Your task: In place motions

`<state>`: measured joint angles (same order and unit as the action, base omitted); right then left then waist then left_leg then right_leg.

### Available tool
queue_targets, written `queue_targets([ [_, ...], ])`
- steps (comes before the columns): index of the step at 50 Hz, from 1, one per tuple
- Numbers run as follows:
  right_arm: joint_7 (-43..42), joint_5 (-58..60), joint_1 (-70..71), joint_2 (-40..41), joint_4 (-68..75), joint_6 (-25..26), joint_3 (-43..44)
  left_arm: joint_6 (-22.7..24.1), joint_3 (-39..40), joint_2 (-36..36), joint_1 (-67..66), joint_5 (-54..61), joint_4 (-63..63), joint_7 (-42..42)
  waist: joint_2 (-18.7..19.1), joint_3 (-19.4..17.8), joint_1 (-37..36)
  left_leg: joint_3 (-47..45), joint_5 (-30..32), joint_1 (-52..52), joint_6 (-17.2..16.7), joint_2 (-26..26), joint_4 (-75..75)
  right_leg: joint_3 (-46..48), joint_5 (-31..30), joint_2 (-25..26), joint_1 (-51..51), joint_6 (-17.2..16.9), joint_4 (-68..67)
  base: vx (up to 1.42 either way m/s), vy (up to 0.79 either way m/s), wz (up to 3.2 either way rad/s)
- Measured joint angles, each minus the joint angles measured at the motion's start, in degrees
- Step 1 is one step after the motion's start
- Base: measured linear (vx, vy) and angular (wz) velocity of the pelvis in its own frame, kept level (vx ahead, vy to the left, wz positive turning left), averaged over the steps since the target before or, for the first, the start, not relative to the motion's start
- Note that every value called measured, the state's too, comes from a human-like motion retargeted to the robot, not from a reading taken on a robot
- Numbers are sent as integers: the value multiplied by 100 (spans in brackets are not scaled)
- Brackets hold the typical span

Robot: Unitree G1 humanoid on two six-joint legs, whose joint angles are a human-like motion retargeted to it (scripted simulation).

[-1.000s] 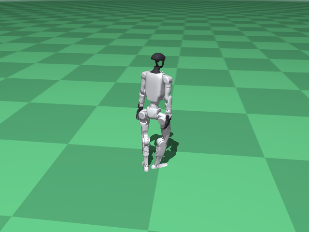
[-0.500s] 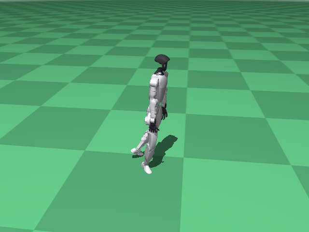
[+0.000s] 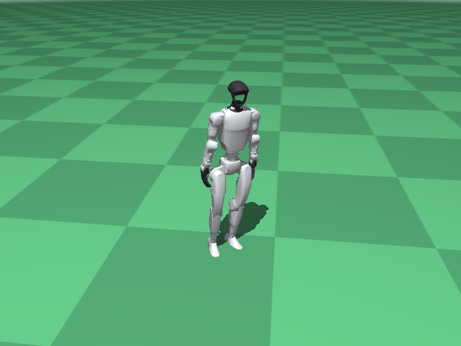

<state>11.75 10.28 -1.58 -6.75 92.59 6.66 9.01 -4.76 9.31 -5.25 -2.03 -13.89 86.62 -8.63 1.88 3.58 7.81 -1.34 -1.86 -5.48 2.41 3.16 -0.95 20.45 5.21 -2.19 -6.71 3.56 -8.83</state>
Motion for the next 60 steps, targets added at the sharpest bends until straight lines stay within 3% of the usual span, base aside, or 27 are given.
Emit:
queue_targets([
  [4, 217, 89, -269, 44, 220, 236, 174, 35, -10, 31, -19, -23, -179, 33, -64, 290, -58, -218, -43, -4, 80, 48, 54, -143, 8, -71, -154, -74, -78, 20, -2, -48],
  [10, 29, 238, -309, 80, -43, 181, 145, 80, -77, 8, 245, 102, -78, 6, -80, 178, 70, -566, -88, 188, 232, 88, 110, -457, -119, -93, -177, -165, -95, 1, 3, -50],
  [16, 69, 463, 245, 191, -902, 140, -164, 160, -308, -151, 177, -59, 37, 31, -21, 48, 508, -1500, -251, 221, 173, -26, 244, -1265, -434, 81, -740, -281, -252, -28, 24, -138],
  [20, 211, 419, 701, 391, -1802, -5, -662, 152, -562, -355, 74, -445, 178, -187, 70, -119, 726, -2484, -451, 254, 53, -175, 355, -1588, -213, 287, -1079, -209, -282, -36, 54, -279],
  [25, 505, 398, 892, 545, -2532, -333, -1172, -124, -596, -473, 110, -1126, 537, -69, 343, -128, 879, -3872, -646, 201, -225, -551, 392, 960, 739, -207, -971, 120, -281, -29, 57, -271],
  [30, 358, 587, 742, 426, -2327, -342, -1216, -265, -324, -421, 206, -1021, 459, -48, 411, 62, 478, -5172, -812, 307, -488, -786, 354, 3576, 1321, -718, -307, -342, -421, -13, 44, -234],
  [33, 92, 624, 663, 302, -1633, -199, -954, -211, -190, -353, 289, -777, 277, -83, 376, 212, 373, -5583, -864, 390, -604, -766, 353, 4602, 938, -906, -7, -634, -317, -10, 34, -137],
  [35, -79, 535, 692, 213, -961, -71, -689, -192, -143, -326, 369, -632, 168, -110, 264, 307, 322, -5740, -886, 455, -659, -639, 378, 4862, 85, -930, 37, -601, 27, -14, 29, -122],
  [37, -175, 332, 675, 112, -398, 102, -425, -170, -104, -316, 445, -550, 81, -110, 174, 377, 162, -6097, -902, 545, -742, -591, 379, 4205, 52, -802, -141, -390, 213, -20, 25, -144],
  [39, -239, 51, 597, 14, 8, 233, -90, -157, -178, -319, 548, -486, 23, -129, 197, 400, 317, -6104, -882, 573, -775, -617, 356, 4200, 0, -668, -123, -289, 449, -24, 22, 1],
  [43, -369, -510, 296, -132, 348, 222, 511, -163, -289, -269, 747, -455, -69, -194, 317, 398, 719, -6007, -867, 663, -842, -736, 268, 4161, -38, -433, -15, -334, 752, -19, 22, 21],
  [50, -622, -706, -145, -196, 460, 121, 917, 47, -207, -67, 508, -418, -464, -340, 321, 706, 636, -6377, -815, 965, -1061, -911, 17, 3635, 128, -242, -119, -308, 829, -13, 22, -71],
  [53, -593, -578, -134, -161, 424, 117, 846, 79, -98, -43, 336, -325, -392, -209, 187, 766, 594, -6433, -623, 1162, -949, -1022, -382, 3247, 198, -311, -142, -263, 798, -12, 22, -106],
  [55, -510, -473, -101, -109, 322, 110, 735, 76, -15, -54, 243, -271, -254, -112, -41, 811, 506, -6375, -344, 1224, -688, -1093, -882, 2941, 227, -508, -150, -244, 757, -13, 20, -144],
  [58, -365, -307, -20, 17, 47, 84, 553, 66, 79, -109, 137, -176, -14, 101, -563, 818, 300, -5738, -279, 922, 271, -1315, -2319, 2429, 237, -995, -164, -241, 648, -12, 14, -160],
  [60, -286, -222, 59, 94, -171, 57, 428, 77, 101, -137, 114, -56, 146, 272, -631, 732, 194, -4899, -427, 517, 401, -1686, -3336, 2207, 228, -1016, -144, -206, 610, -17, 11, -146],
])
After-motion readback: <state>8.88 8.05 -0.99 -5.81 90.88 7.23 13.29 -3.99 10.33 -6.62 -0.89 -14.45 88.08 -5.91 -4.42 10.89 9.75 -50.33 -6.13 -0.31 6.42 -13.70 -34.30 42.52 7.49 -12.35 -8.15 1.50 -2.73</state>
